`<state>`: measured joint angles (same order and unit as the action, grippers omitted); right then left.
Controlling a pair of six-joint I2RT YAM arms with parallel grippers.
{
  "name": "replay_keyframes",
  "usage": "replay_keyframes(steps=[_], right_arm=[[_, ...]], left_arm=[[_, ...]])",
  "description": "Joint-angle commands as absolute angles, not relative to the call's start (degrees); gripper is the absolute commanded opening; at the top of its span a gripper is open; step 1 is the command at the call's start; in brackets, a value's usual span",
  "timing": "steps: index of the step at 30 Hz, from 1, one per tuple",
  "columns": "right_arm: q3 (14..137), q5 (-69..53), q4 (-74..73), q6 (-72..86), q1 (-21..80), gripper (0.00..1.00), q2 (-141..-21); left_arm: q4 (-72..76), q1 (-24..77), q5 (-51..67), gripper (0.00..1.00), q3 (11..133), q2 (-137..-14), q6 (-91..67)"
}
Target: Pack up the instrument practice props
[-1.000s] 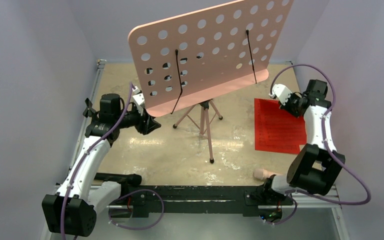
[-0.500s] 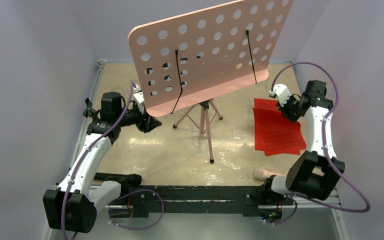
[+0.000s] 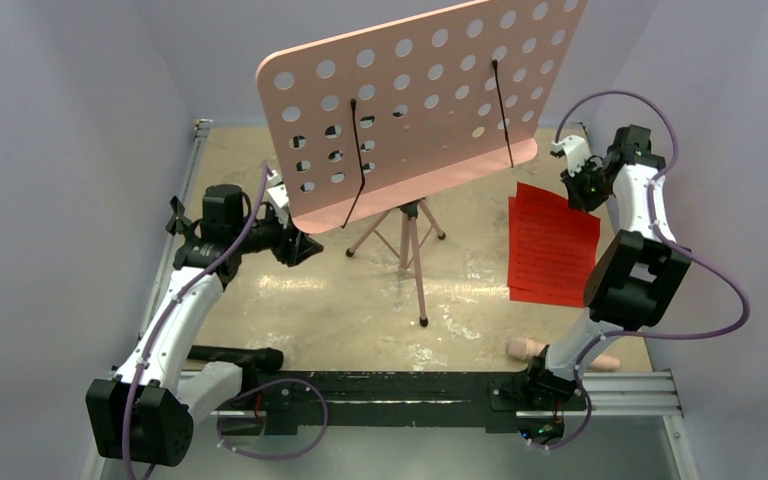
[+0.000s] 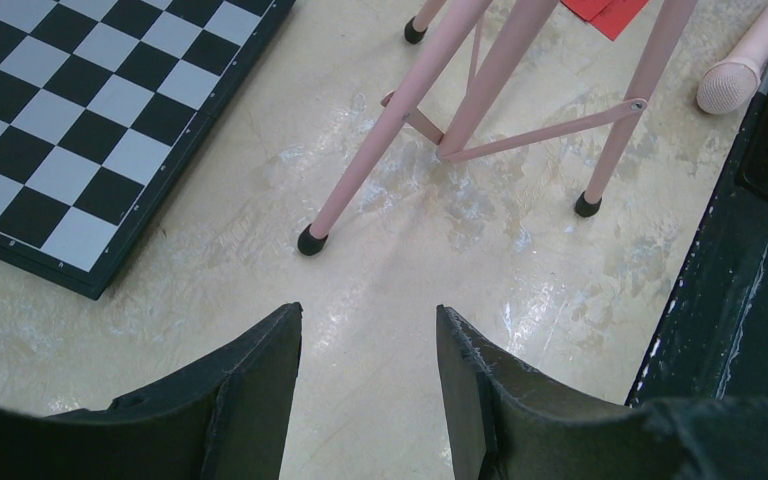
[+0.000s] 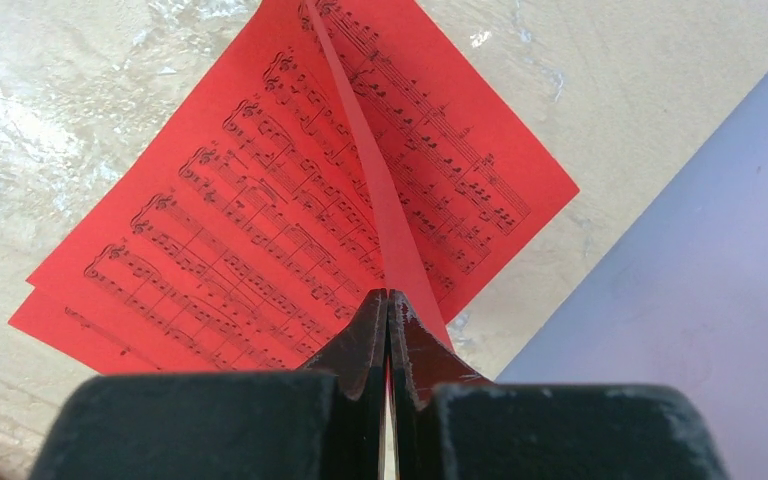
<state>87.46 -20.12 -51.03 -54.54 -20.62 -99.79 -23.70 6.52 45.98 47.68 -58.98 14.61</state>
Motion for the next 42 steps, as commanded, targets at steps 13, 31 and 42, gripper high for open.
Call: replay_keyframes(steps=[13,31,42], right_arm=[[83.50,-18.26,-47.95,-58.42,-19.96,0.24,-99.62],[85.99,-26.09,-44.25,-44.26,-20.85,0.99,-85.65],[81.75,-38.28,-47.23,-32.55,-20.95,0.99,-74.45]], left_arm=[[-23.83,6.94,46.48,0.57,51.38,-60.83,17.01],[-25.16,6.94,48.39,0.61,47.82,-60.99,27.56],[-24.01,6.94,48.76,0.78,44.80,-58.13,28.60]])
